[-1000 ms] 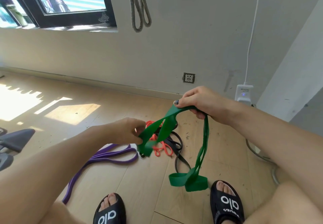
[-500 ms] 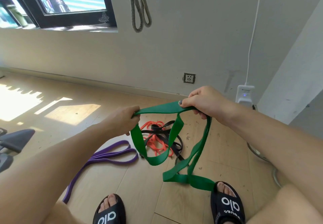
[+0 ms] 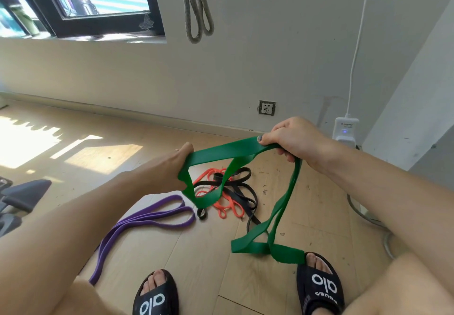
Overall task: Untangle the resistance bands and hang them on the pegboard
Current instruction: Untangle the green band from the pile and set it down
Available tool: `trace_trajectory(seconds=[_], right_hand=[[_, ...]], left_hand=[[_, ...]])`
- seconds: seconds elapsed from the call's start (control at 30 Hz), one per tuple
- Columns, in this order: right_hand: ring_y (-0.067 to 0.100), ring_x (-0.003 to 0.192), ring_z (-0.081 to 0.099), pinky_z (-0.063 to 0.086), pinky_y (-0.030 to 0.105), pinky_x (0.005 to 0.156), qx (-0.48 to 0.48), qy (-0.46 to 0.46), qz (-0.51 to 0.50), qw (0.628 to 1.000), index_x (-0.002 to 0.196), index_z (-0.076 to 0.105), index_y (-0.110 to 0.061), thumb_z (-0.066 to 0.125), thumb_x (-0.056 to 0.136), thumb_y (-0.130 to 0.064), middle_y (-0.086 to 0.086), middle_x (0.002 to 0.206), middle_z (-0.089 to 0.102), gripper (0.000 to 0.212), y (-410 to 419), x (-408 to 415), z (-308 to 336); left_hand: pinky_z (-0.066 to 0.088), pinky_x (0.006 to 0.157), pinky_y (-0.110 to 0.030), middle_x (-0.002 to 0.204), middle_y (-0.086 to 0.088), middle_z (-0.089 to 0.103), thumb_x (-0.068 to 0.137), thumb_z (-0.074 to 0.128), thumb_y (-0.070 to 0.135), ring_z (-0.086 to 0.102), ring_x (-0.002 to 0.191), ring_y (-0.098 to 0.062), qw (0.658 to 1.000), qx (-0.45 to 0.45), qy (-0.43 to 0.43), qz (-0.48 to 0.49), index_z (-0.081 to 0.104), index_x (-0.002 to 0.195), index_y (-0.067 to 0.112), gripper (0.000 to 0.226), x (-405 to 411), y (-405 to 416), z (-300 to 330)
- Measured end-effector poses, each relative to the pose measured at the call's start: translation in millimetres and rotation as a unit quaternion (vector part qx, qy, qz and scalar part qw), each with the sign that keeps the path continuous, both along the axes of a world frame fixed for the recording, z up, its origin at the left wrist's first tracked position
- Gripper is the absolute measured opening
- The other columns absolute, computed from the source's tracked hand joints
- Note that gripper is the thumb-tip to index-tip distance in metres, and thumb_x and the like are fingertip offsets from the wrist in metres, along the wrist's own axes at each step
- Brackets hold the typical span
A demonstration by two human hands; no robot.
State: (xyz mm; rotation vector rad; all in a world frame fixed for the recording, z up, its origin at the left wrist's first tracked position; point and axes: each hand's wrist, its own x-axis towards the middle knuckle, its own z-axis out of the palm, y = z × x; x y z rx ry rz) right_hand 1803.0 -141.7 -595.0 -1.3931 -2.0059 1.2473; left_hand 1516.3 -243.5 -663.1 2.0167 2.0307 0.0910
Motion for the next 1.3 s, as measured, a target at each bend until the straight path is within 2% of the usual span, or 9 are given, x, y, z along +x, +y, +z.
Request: trace_trajectory(seconds=[0.2, 0.4, 0.53, 0.63, 0.77, 0.83, 0.97, 1.2, 1.3], right_hand=[[0.012, 0.045, 0.045, 0.038, 0.022, 0.046, 0.002, -0.005, -0.003, 1.0, 0.067, 0.073, -0.015, 0.074, 0.09, -0.028, -0.004, 0.053, 0.055, 0.027, -2.1, -2.3, 1.1], [0.014, 0.047, 0.046, 0.04, 0.025, 0.051, -0.002, -0.01, -0.006, 1.0, 0.064, 0.071, -0.015, 0.075, 0.088, -0.027, -0.003, 0.053, 0.056, 0.028, -3.2, -4.9, 1.0], [0.013, 0.044, 0.047, 0.041, 0.026, 0.052, 0.011, -0.012, -0.009, 1.0, 0.064, 0.069, -0.015, 0.074, 0.088, -0.028, -0.004, 0.052, 0.056, 0.028, -4.5, -9.6, 1.6], [0.014, 0.046, 0.048, 0.041, 0.027, 0.053, 0.01, -0.01, -0.015, 1.0, 0.058, 0.067, -0.018, 0.074, 0.088, -0.028, -0.005, 0.05, 0.056, 0.033, -4.2, -10.4, 1.9], [0.015, 0.049, 0.047, 0.041, 0.027, 0.054, 0.008, -0.011, -0.026, 1.0, 0.053, 0.063, -0.02, 0.074, 0.089, -0.026, -0.004, 0.052, 0.055, 0.038, -3.8, -8.0, 1.6], [0.016, 0.05, 0.048, 0.042, 0.028, 0.055, 0.007, -0.011, -0.027, 1.0, 0.056, 0.064, -0.018, 0.074, 0.089, -0.026, -0.002, 0.055, 0.056, 0.035, -3.2, -6.0, 1.9], [0.017, 0.05, 0.048, 0.042, 0.029, 0.056, 0.005, -0.014, -0.036, 0.999, 0.059, 0.067, -0.017, 0.074, 0.088, -0.026, -0.001, 0.057, 0.058, 0.031, -1.6, -4.9, 0.6], [0.015, 0.048, 0.045, 0.04, 0.025, 0.049, -0.004, -0.007, 0.003, 1.0, 0.061, 0.066, -0.014, 0.074, 0.088, -0.026, -0.001, 0.056, 0.054, 0.031, -3.4, -4.8, 1.2], [0.014, 0.047, 0.043, 0.037, 0.022, 0.044, -0.024, 0.013, 0.04, 0.999, 0.073, 0.068, -0.008, 0.074, 0.088, -0.027, 0.0, 0.055, 0.052, 0.025, -4.5, -7.2, 2.5]], left_hand=[[0.061, 0.066, -0.042, 0.09, -0.01, 0.057, 0.085, 0.069, 0.003, 0.062, 0.077, -0.027, 0.993, -0.035, -0.073, 0.083, 0.038, 0.104, 0.017, 0.04, -6.9, -2.9, -6.9], [0.059, 0.054, -0.029, 0.097, -0.017, 0.063, 0.104, 0.043, 0.005, 0.069, 0.082, -0.029, 0.941, 0.002, -0.197, 0.276, 0.046, 0.118, 0.016, 0.018, -10.7, 1.2, -5.2], [0.059, 0.058, -0.033, 0.101, -0.016, 0.065, 0.104, 0.037, 0.01, 0.066, 0.088, -0.028, 0.937, -0.049, -0.189, 0.29, 0.057, 0.111, 0.01, 0.022, -9.4, 1.1, -2.6], [0.063, 0.076, -0.04, 0.104, -0.015, 0.069, 0.11, 0.033, 0.022, 0.074, 0.085, -0.028, 0.928, -0.117, -0.204, 0.289, 0.049, 0.121, 0.012, 0.022, -8.8, -1.8, -3.7], [0.064, 0.081, -0.043, 0.101, -0.013, 0.074, 0.104, 0.056, 0.017, 0.078, 0.08, -0.025, 0.914, -0.146, -0.258, 0.277, 0.049, 0.115, 0.015, 0.014, -10.6, -6.8, -2.2], [0.064, 0.08, -0.042, 0.1, -0.012, 0.075, 0.093, 0.072, 0.009, 0.078, 0.079, -0.024, 0.914, -0.169, -0.27, 0.251, 0.05, 0.109, 0.016, 0.028, -13.2, -10.3, 0.1], [0.065, 0.077, -0.042, 0.101, -0.019, 0.073, 0.089, 0.071, -0.003, 0.077, 0.082, -0.032, 0.893, -0.12, -0.317, 0.294, 0.05, 0.118, 0.014, 0.039, -14.4, -7.9, 0.1], [0.065, 0.075, -0.039, 0.108, -0.01, 0.064, 0.097, 0.06, 0.017, 0.074, 0.079, -0.023, 0.941, -0.22, -0.106, 0.232, 0.049, 0.122, 0.018, 0.027, -21.5, -11.4, -9.7], [0.062, 0.086, -0.037, 0.12, -0.008, 0.064, 0.086, 0.079, 0.039, 0.069, 0.103, -0.024, 0.942, -0.285, -0.039, 0.176, 0.039, 0.14, 0.024, 0.069, -22.2, -13.2, -9.2]])
